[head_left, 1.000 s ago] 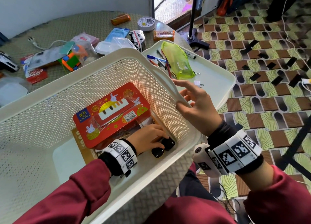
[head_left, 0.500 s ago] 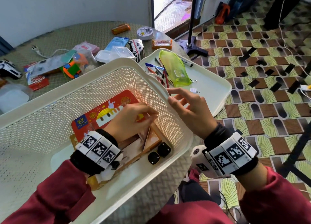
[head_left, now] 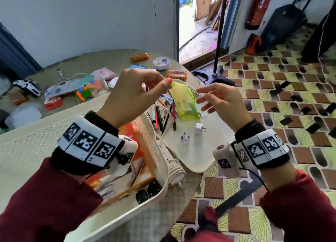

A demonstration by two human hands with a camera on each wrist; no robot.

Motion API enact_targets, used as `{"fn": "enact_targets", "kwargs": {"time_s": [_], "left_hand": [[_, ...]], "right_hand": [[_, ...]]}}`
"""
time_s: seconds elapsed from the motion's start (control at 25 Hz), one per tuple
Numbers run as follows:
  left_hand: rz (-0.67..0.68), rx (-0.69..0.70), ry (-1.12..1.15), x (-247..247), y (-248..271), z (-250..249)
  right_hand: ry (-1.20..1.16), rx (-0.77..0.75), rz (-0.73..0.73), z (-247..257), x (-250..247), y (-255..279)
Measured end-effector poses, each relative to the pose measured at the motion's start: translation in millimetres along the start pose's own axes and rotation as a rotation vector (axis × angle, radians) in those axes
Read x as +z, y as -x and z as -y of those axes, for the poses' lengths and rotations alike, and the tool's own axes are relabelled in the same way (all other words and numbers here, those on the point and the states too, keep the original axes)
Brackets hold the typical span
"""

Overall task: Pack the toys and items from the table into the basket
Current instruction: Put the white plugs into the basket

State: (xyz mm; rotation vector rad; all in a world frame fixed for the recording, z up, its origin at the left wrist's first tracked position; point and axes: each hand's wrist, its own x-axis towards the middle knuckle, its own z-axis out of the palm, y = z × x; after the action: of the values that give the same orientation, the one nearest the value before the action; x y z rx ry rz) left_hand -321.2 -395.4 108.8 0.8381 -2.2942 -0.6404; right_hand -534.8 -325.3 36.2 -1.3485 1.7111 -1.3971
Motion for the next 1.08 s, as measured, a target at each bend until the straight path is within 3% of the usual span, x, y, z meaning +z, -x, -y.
{"fn": "enact_targets", "kwargs": {"time_s": [0.28, 0.4, 0.52, 0.76, 0.92, 1.08], "left_hand": [[-0.071, -0.033, -0.126, 60, -58, -73], [0.012, -0.112, -0.175, 111, -59, -79], [0.08, -0.261, -0.107, 163, -40, -55], [0.077, -0.671, -0.167, 230, 12, 31], [0.077, -0.807, -0.215, 251, 33, 69], [0.132, -0.893, -0.199, 267, 47, 90]], "right_hand": [[0.001, 0.047, 0.127, -41, -62, -38], [-0.004, 0.096, 0.196, -65, -69, -45], [0.037, 0.164, 0.258, -101, -64, -47], [0.258, 0.208, 0.429, -175, -35, -51], [0.425, 0.132, 0.497, -200, -4, -51], [0.537, 0.169, 0.62, -215, 15, -50]]}}
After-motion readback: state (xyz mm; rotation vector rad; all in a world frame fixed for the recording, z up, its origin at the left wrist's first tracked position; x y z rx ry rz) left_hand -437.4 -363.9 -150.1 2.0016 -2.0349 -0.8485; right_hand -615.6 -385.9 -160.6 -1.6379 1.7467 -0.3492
